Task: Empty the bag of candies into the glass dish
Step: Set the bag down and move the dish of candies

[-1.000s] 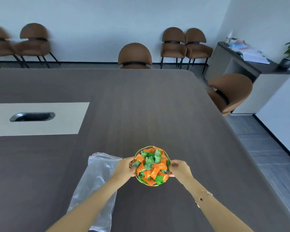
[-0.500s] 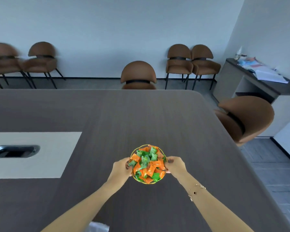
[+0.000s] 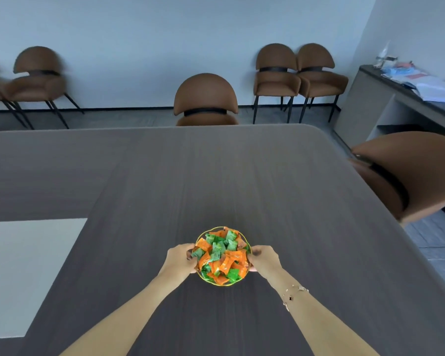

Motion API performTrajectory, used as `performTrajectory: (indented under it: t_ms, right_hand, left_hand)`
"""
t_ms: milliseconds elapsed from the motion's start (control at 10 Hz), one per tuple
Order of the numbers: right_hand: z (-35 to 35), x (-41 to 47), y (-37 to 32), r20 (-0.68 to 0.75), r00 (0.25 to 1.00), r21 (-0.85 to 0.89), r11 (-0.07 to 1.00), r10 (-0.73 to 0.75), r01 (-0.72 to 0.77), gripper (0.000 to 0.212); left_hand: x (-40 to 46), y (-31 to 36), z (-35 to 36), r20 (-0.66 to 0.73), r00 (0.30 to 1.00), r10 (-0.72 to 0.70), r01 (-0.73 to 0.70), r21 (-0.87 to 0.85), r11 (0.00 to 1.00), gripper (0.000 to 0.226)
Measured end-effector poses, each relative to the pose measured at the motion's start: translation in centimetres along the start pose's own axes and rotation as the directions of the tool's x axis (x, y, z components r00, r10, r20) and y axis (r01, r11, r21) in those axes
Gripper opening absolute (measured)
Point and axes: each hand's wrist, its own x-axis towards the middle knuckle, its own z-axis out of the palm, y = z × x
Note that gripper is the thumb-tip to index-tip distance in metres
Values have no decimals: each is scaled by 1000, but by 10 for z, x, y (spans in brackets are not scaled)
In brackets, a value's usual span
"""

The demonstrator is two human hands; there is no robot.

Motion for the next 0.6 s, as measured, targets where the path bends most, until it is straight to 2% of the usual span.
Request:
performTrajectory:
  t_ms: [400, 500, 600]
  right_hand:
    - [9, 10, 13, -4, 1000, 59, 998, 4, -3, 22]
    - [6, 8, 13, 6, 1000, 85, 996, 10, -10, 23]
    - [-3, -5, 22, 5, 998, 99, 993, 57, -58, 32]
  left_hand:
    - [-1, -8, 8, -14, 997, -76, 74, -99, 992, 38]
    - [-6, -9, 7, -30, 994, -102, 98, -113, 989, 45]
    - [-21, -15, 1, -32, 993, -112, 107, -123, 987, 51]
